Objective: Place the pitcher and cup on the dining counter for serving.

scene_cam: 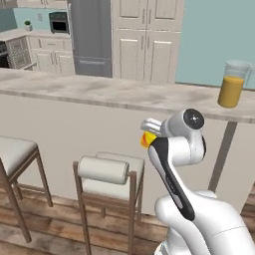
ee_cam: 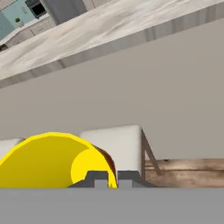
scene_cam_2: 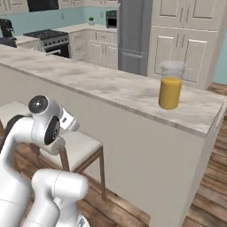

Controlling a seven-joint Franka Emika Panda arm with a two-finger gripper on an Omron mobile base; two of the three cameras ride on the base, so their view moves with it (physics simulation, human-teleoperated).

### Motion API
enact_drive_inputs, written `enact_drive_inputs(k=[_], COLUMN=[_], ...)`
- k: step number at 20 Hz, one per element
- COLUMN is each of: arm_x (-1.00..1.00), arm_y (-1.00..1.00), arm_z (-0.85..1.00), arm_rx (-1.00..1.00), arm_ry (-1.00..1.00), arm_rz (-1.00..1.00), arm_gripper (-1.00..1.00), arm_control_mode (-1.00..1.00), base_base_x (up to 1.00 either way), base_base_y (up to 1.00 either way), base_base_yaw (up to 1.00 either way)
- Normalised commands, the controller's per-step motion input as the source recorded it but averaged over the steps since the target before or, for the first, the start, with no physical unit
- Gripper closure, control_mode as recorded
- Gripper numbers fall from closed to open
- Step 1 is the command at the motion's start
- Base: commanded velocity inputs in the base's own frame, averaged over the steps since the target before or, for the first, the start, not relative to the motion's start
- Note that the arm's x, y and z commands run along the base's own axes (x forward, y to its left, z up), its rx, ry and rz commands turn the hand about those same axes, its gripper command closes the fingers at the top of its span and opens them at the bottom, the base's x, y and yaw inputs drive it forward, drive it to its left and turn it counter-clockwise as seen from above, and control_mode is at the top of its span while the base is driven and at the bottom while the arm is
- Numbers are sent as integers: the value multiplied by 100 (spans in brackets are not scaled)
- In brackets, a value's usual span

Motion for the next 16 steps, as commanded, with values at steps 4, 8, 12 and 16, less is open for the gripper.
enact_drive_inputs(k=[4, 8, 12, 16], arm_x=[0, 0, 0, 0], arm_y=[0, 0, 0, 6], arm_z=[0, 0, 0, 18], arm_rx=[0, 0, 0, 0], arm_ry=[0, 0, 0, 0], arm_rz=[0, 0, 0, 0], arm_gripper=[100, 100, 100, 100], arm_control_mode=[100, 100, 100, -100], base_base_x=[48, 40, 20, 0], base_base_y=[0, 0, 0, 0], base_base_yaw=[-26, -14, -6, 0])
